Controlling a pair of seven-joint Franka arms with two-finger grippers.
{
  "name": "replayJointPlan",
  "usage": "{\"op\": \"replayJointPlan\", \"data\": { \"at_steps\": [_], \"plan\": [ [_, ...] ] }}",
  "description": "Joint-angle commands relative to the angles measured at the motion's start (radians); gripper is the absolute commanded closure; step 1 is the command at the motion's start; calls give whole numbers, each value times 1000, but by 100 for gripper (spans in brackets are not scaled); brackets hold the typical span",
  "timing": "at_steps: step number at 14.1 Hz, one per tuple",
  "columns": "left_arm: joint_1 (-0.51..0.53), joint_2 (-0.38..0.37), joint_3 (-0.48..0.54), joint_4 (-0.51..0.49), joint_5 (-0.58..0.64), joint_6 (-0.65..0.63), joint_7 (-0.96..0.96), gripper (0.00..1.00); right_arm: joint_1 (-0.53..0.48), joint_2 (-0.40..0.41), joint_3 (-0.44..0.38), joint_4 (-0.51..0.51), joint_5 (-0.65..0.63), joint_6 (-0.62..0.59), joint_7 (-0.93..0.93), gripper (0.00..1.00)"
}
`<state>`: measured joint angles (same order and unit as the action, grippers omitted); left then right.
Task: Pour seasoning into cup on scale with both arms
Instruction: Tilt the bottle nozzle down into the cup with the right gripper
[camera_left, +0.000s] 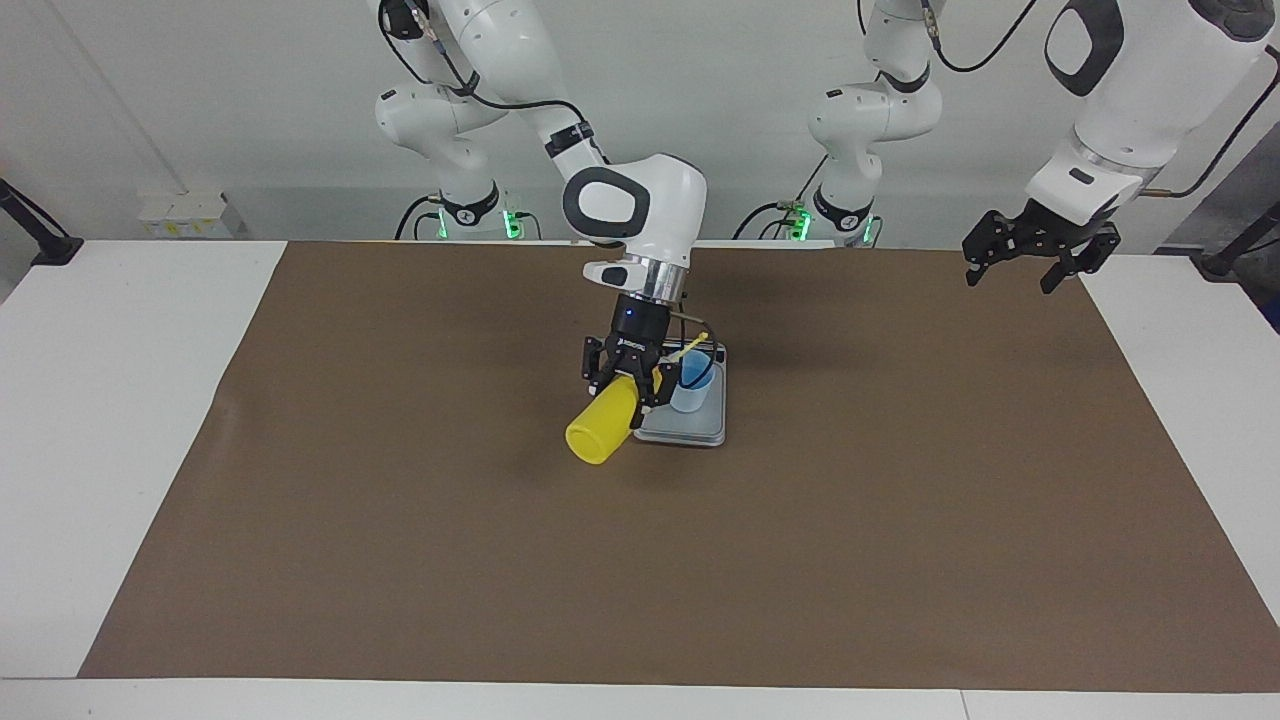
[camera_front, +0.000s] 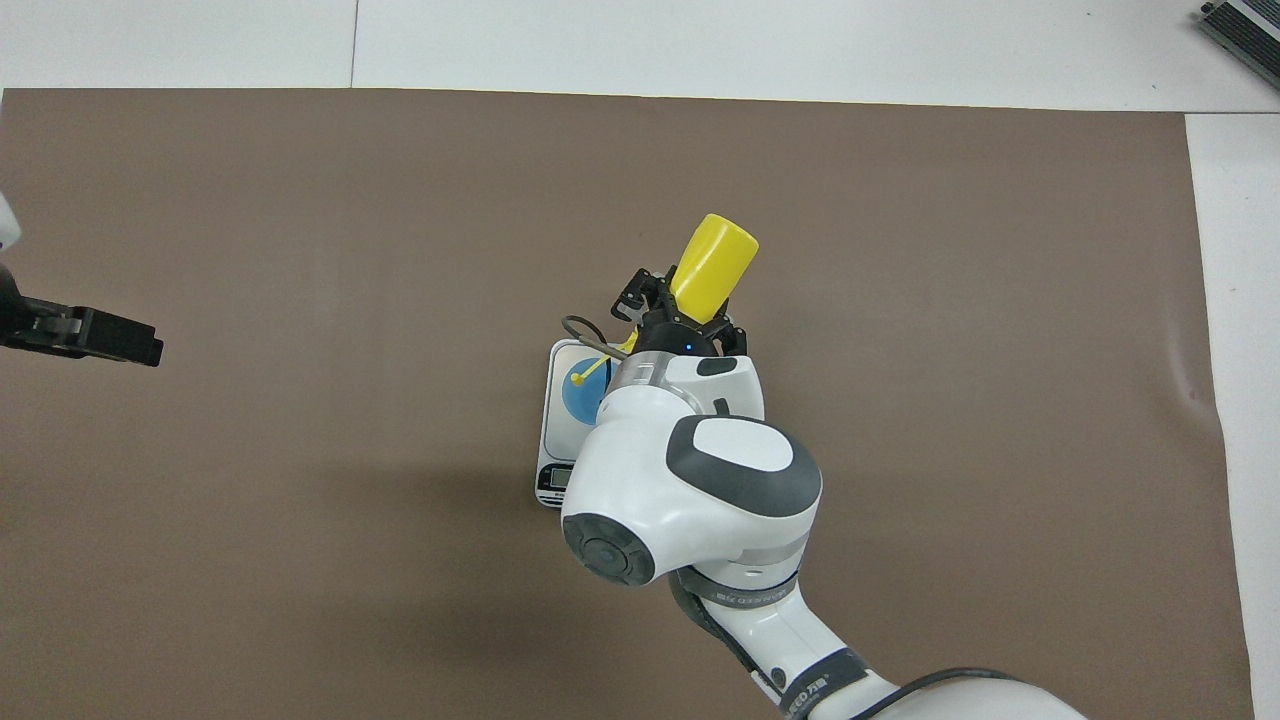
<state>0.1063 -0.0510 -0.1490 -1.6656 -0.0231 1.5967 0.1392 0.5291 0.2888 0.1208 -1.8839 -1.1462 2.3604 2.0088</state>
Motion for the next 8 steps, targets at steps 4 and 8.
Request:
{"op": "replayJointPlan", "data": {
  "at_steps": [4, 8],
  "plan": [
    [-13, -13, 6, -13, 12, 3, -9, 0, 58, -7, -3, 48, -101, -16, 22, 100],
    [-14, -13, 6, -13, 12, -6, -12, 0, 57, -7, -3, 54, -208, -20, 39, 100]
  ]
}}
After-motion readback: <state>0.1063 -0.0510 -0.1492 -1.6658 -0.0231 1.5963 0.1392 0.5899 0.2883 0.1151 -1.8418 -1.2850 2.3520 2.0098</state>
